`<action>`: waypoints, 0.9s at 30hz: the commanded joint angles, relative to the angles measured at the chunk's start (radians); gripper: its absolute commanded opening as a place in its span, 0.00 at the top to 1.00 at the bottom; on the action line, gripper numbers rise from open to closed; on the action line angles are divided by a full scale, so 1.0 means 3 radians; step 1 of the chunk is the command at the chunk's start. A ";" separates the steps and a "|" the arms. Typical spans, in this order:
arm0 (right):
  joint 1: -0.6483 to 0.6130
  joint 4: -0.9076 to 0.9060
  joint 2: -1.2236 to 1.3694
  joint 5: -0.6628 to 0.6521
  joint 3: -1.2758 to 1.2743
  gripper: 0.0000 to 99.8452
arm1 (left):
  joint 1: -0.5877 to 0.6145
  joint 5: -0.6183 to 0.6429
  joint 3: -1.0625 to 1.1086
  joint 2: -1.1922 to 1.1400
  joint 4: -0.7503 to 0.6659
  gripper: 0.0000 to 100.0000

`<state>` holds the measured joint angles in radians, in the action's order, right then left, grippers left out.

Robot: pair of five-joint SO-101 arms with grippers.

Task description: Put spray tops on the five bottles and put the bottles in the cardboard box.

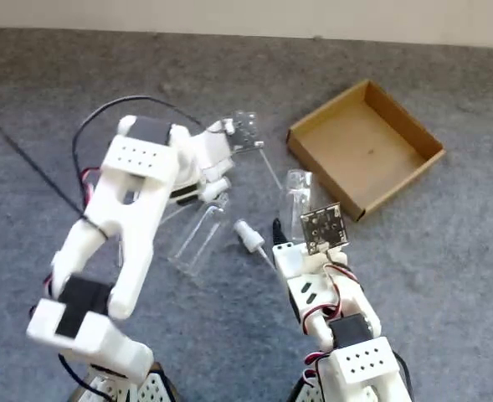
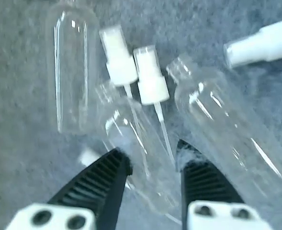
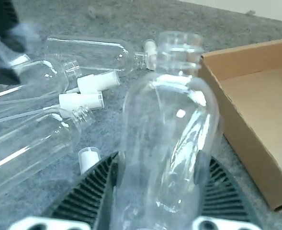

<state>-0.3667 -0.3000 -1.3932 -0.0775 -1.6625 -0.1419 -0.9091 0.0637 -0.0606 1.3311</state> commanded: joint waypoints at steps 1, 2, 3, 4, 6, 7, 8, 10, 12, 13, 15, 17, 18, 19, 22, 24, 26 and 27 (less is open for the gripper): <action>0.0043 0.0079 -0.0043 -0.0031 -0.0054 0.83 | -0.0161 -0.0061 -0.0580 -0.0335 0.0010 0.87; 0.0043 0.0079 -0.0043 -0.0036 -0.0079 0.83 | -0.0171 -0.0061 -0.0673 -0.0442 0.0015 0.87; 0.0043 0.0079 -0.0043 -0.0036 -0.0110 0.83 | -0.0176 -0.0061 -0.0770 -0.0550 0.0020 0.85; 0.0043 0.0079 -0.0043 -0.0041 -0.0125 0.83 | -0.0187 -0.0061 -0.0867 -0.0662 0.0026 0.82; 0.0043 0.0079 -0.0043 -0.0041 -0.0130 0.83 | -0.0187 -0.0051 -0.1056 -0.0877 0.0031 0.78; 0.0043 0.0079 -0.0043 -0.0041 -0.0136 0.83 | -0.0187 -0.0051 -0.1133 -0.0969 0.0031 0.77; 0.0043 0.0079 -0.0049 -0.0041 -0.0136 0.83 | -0.0197 -0.0051 -0.1204 -0.1051 0.0031 0.78; 0.0043 0.0079 -0.0049 -0.0041 -0.0136 0.83 | -0.0197 -0.0051 -0.1343 -0.1225 0.0031 0.79; 0.0043 0.0079 -0.0049 -0.0041 -0.0136 0.83 | -0.0197 -0.0051 -0.1465 -0.1389 0.0031 0.80; 0.0043 0.0079 -0.0049 -0.0041 -0.0136 0.83 | -0.0197 -0.0051 -0.1522 -0.1476 0.0015 0.81; 0.0043 0.0079 -0.0049 -0.0041 -0.0136 0.83 | -0.0182 -0.0046 -0.1644 -0.1649 0.0010 0.81; 0.0043 0.0079 -0.0049 -0.0041 -0.0136 0.83 | -0.0182 -0.0046 -0.1793 -0.1828 0.0031 0.81; 0.0043 0.0079 -0.0049 -0.0041 -0.0136 0.83 | -0.0182 -0.0041 -0.1859 -0.1905 0.0031 0.81; 0.0043 0.0079 -0.0049 -0.0041 -0.0136 0.83 | -0.0187 -0.0041 -0.1931 -0.1982 0.0031 0.81; 0.0043 0.0079 -0.0049 -0.0041 -0.0136 0.83 | -0.0176 -0.0041 -0.2115 -0.2222 0.0031 0.81; 0.0043 0.0079 -0.0049 -0.0041 -0.0136 0.83 | -0.0176 -0.0041 -0.2217 -0.2360 0.0036 0.81; 0.0038 0.0079 -0.0049 -0.0041 -0.0136 0.83 | -0.0171 -0.0036 -0.2263 -0.2452 0.0036 0.81; 0.0038 0.0079 -0.0049 -0.0041 -0.0136 0.83 | -0.0171 -0.0036 -0.2263 -0.2483 0.0036 0.81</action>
<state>-0.3667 -0.3000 -1.3932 -0.0775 -1.6732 -0.1818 -0.9152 -0.5746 -0.7679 1.3265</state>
